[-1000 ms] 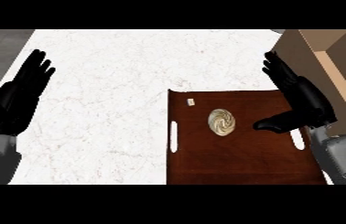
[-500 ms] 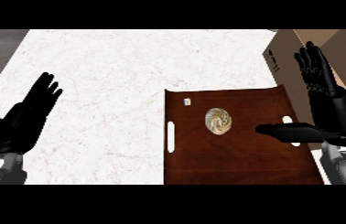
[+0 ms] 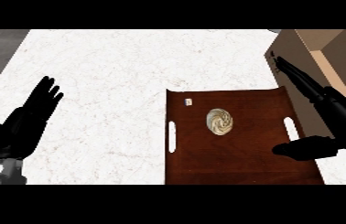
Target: Pick the cupcake from the tray and place it in the cardboard box
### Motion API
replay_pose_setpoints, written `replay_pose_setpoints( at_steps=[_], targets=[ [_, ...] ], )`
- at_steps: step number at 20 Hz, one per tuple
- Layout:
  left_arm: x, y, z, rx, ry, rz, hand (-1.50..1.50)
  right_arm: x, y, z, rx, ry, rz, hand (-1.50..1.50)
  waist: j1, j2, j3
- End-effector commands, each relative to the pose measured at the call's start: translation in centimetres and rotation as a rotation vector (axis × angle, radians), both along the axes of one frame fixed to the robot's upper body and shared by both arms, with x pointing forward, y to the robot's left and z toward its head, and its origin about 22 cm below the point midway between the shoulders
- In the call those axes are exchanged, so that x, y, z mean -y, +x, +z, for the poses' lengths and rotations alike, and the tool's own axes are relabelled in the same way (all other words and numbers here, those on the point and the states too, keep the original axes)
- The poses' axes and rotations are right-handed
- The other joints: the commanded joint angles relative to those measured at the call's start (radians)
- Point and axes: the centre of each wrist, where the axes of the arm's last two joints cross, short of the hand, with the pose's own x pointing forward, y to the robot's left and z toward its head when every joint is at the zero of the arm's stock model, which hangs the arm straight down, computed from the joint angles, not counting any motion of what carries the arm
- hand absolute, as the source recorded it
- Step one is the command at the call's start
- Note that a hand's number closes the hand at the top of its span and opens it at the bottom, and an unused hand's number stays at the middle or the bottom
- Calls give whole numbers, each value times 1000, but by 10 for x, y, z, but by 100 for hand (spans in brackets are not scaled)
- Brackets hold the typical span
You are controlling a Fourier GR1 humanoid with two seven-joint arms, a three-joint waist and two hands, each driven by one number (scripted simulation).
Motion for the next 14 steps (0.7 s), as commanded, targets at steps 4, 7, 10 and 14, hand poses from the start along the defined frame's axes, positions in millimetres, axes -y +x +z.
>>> replay_pose_setpoints(
  at_steps=[4,7,10,14],
  targets=[
    [-6,-2,2,-3,7,-25,0,-46,-11,23,-197,-375,-62,-150,21,3,0],
    [2,2,7,-5,1,-24,0,-74,-8,33,-266,-428,-70,-150,18,4,2],
    [-6,1,-1,19,-7,-18,0,-89,16,34,-353,-421,-68,-150,17,8,3],
    [7,9,-1,11,2,-19,0,-119,14,16,-444,-437,-67,-150,5,7,4]
  ],
)
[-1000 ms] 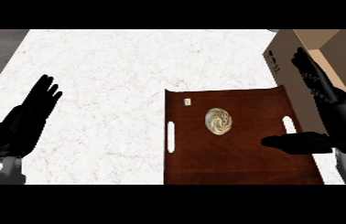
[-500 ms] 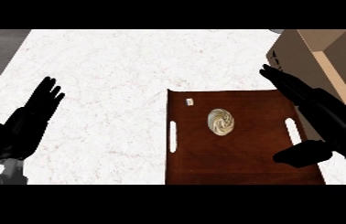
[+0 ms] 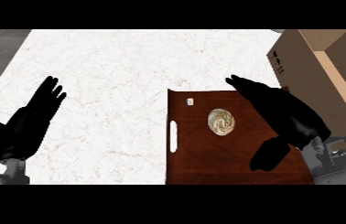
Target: Pick the cupcake from the tray and place it in the cardboard box
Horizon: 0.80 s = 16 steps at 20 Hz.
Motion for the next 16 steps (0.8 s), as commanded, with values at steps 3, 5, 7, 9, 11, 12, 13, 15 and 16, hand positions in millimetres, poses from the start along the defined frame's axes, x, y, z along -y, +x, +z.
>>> replay_pose_setpoints(
  at_steps=[3,5,7,9,11,12,13,15,16],
  targets=[
    [-8,4,-15,3,-11,10,0,-31,1,11,-74,-62,-33,-150,-11,0,1],
    [3,-1,4,7,5,11,0,-24,10,-16,-115,-65,-41,-150,-9,0,2],
    [16,2,-9,10,-5,3,0,-29,23,-13,-121,-107,-26,-150,-8,1,2],
    [-3,6,4,-10,11,14,0,-8,2,-9,-126,-100,-44,-150,-16,0,2],
    [-4,-8,-10,-13,-11,-4,0,-7,13,-16,-132,-93,-7,-150,-11,0,2],
    [5,1,5,-6,-9,8,0,-24,8,-15,-116,-91,-32,-150,-11,0,2],
    [4,-12,-6,-3,5,12,0,-16,24,-5,-128,-93,-22,-150,-8,0,2],
    [-10,-5,6,5,6,7,0,-11,15,-24,-130,-94,-14,-150,-11,0,2],
    [7,9,6,2,-4,9,0,-38,13,-32,-107,-47,-8,-150,-11,1,2]
  ],
)
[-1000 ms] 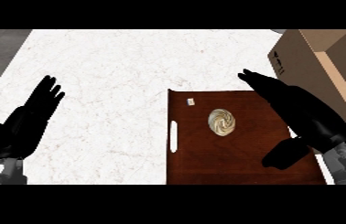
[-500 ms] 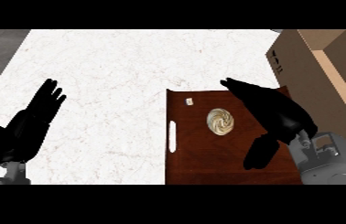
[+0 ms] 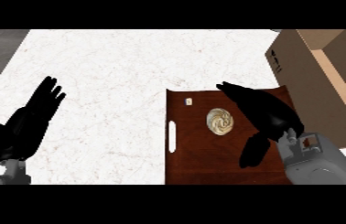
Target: Pick the cupcake from the tray and place it in the cardboard box
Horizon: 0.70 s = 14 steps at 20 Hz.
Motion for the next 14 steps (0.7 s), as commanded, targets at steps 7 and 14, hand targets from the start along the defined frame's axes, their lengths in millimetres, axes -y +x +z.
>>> replay_pose_setpoints(
  at_steps=[7,14],
  targets=[
    [-1,2,3,-15,-3,3,0,1,12,-10,60,16,31,-150,-1,0,0],
    [0,-20,-3,2,6,11,0,-10,11,-23,35,-69,26,-150,2,0,0]
  ],
)
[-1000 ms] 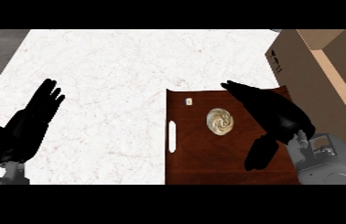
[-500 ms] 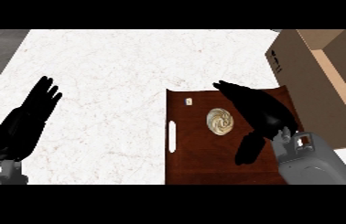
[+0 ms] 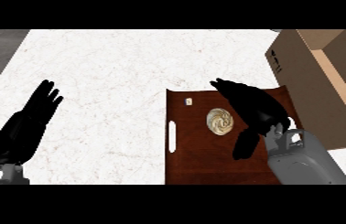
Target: Pick the cupcake from the tray and place it in the cardboard box
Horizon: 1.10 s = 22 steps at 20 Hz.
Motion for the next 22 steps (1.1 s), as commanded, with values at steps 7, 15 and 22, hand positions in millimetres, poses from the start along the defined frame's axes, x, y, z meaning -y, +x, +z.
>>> replay_pose_setpoints(
  at_steps=[7,15,22],
  targets=[
    [16,14,6,14,-9,-9,0,-18,-7,-14,-28,-54,-18,-150,-2,0,0],
    [5,0,17,5,5,-1,0,-12,-13,-37,-48,-106,-35,-150,-2,-1,0],
    [6,-4,3,14,-4,-18,0,-28,13,-46,-95,-128,-20,-150,2,0,0]
  ],
)
